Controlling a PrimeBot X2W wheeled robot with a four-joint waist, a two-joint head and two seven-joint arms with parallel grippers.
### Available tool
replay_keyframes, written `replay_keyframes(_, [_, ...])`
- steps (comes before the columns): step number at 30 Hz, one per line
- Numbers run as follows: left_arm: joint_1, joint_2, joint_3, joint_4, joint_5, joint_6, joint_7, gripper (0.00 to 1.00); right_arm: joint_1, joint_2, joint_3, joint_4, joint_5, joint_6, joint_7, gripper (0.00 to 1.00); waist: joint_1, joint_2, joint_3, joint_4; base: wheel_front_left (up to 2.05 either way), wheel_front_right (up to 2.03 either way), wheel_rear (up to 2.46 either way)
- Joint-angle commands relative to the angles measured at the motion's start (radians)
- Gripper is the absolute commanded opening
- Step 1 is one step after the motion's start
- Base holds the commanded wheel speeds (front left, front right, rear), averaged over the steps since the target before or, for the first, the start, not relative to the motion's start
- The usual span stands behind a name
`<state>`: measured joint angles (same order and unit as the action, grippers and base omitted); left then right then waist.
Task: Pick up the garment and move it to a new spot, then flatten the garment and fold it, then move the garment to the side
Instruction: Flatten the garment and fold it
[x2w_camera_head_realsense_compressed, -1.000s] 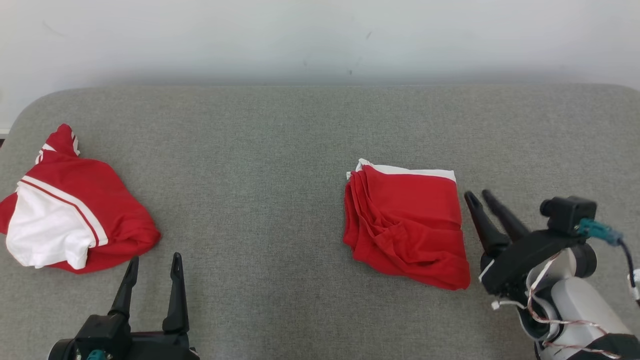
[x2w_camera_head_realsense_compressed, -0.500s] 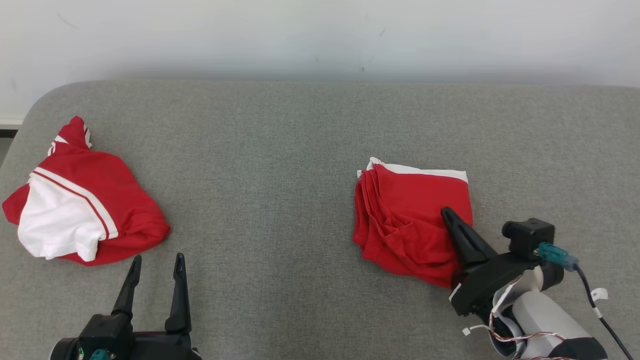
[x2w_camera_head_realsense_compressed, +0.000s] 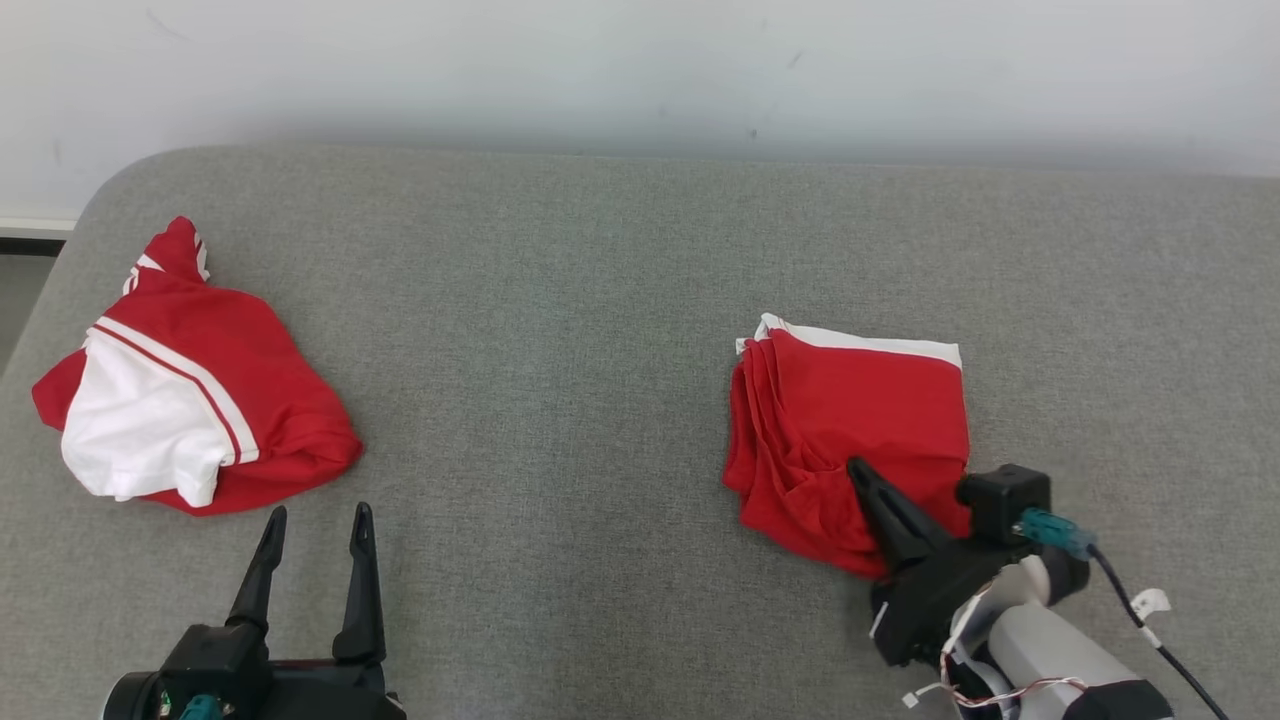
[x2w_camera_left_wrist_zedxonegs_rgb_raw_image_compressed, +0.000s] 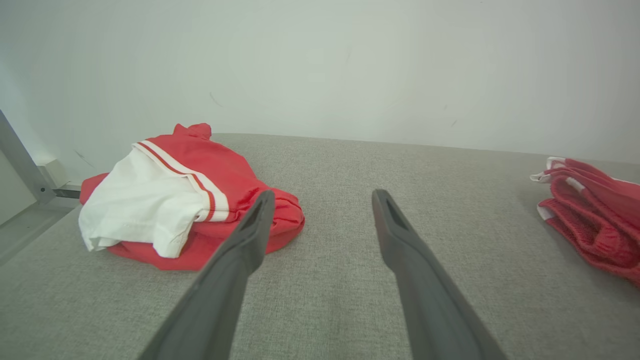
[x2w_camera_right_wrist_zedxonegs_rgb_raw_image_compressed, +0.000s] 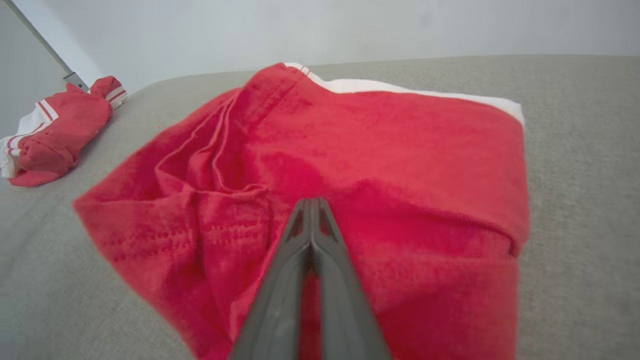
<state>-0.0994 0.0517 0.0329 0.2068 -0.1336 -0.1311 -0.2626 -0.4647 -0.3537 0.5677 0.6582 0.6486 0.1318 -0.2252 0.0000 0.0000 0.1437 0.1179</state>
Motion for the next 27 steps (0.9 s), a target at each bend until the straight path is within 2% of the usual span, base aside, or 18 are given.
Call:
replay_keyframes(1, [-0.002,0.0,0.002,0.001,-0.01,0.001,-0.003,1.0,-0.008,0.006,0.019,-0.008,0.0,-0.002,-0.01,0.0,0.0,0.0,-0.001,0.001,0.0,0.0,0.0])
replay_keyframes(17, [0.013,-0.001,0.011,-0.002,-0.013,0.001,-0.003,1.0,0.014,0.069,0.206,-0.077,0.043,-0.002,-0.039,0.0,0.0,0.0,-0.014,0.001,0.0,0.0,0.0])
replay_keyframes(20, [0.012,-0.001,0.015,-0.002,-0.01,0.001,-0.003,1.0,0.0,0.077,0.179,-0.1,0.044,-0.002,-0.04,0.0,0.0,0.0,-0.017,-0.005,0.0,0.0,0.0])
replay_keyframes(27, [0.025,0.001,0.031,-0.017,-0.011,0.001,-0.003,1.0,0.063,0.048,0.022,-0.248,-0.024,-0.002,-0.04,0.0,0.0,0.0,-0.034,-0.035,0.0,0.0,0.0])
